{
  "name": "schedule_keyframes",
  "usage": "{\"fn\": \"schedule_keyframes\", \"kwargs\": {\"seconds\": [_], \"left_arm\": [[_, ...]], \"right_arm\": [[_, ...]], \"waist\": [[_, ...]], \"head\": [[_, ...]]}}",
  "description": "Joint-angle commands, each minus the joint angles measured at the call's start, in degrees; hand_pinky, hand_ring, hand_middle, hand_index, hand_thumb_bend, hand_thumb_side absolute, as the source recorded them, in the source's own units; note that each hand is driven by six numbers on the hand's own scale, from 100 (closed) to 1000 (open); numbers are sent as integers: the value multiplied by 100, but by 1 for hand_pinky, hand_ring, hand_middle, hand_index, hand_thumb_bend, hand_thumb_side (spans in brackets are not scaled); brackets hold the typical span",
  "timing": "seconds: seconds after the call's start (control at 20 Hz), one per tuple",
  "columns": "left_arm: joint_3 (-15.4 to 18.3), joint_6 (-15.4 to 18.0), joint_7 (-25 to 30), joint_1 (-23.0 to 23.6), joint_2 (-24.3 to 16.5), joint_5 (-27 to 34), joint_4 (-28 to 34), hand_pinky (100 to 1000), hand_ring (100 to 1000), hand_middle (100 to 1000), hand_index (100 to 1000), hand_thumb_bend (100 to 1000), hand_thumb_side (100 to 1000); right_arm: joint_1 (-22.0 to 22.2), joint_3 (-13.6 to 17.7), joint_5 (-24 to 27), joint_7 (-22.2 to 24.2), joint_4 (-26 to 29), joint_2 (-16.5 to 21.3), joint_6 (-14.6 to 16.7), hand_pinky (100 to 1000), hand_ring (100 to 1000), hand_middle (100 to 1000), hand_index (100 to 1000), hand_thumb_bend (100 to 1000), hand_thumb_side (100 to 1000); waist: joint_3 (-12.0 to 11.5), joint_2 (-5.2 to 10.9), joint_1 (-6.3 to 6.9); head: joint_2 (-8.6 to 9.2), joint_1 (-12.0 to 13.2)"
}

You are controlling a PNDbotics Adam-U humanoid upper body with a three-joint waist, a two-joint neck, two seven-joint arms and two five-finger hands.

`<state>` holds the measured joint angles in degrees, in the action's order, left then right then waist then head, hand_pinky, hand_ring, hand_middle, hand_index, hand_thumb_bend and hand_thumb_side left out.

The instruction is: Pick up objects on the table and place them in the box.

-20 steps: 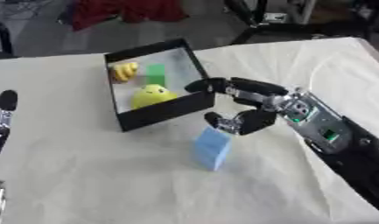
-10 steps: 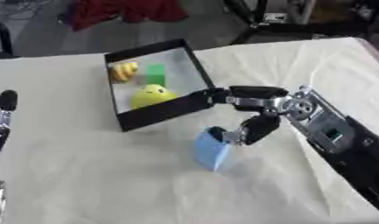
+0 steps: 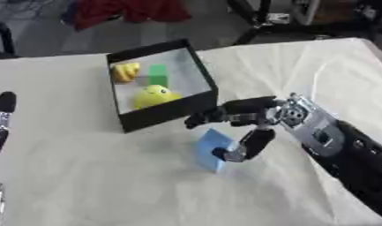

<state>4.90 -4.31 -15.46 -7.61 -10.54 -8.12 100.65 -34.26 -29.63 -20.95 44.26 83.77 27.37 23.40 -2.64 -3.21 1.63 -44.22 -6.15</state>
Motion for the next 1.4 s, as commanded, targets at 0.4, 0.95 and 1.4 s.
{"fn": "schedule_keyframes", "kwargs": {"seconds": [0.4,0.95,1.4], "left_arm": [[28,4,7,-79,-79,-23,75,664,584,598,806,797,685],[40,-2,-2,-81,-89,-27,81,663,584,597,807,798,685],[44,-6,-3,-77,-99,-28,82,663,583,596,807,798,685]], "right_arm": [[-38,93,-943,770,-259,-40,1021,915,990,953,1000,100,400],[82,55,-1219,770,-329,69,1297,914,984,927,1000,100,426],[124,38,-970,770,6,263,1217,913,982,917,1000,100,453]], "waist": [[-18,67,-24],[-6,60,-24],[14,64,-20]], "head": [[10,8],[10,41],[10,57]]}}
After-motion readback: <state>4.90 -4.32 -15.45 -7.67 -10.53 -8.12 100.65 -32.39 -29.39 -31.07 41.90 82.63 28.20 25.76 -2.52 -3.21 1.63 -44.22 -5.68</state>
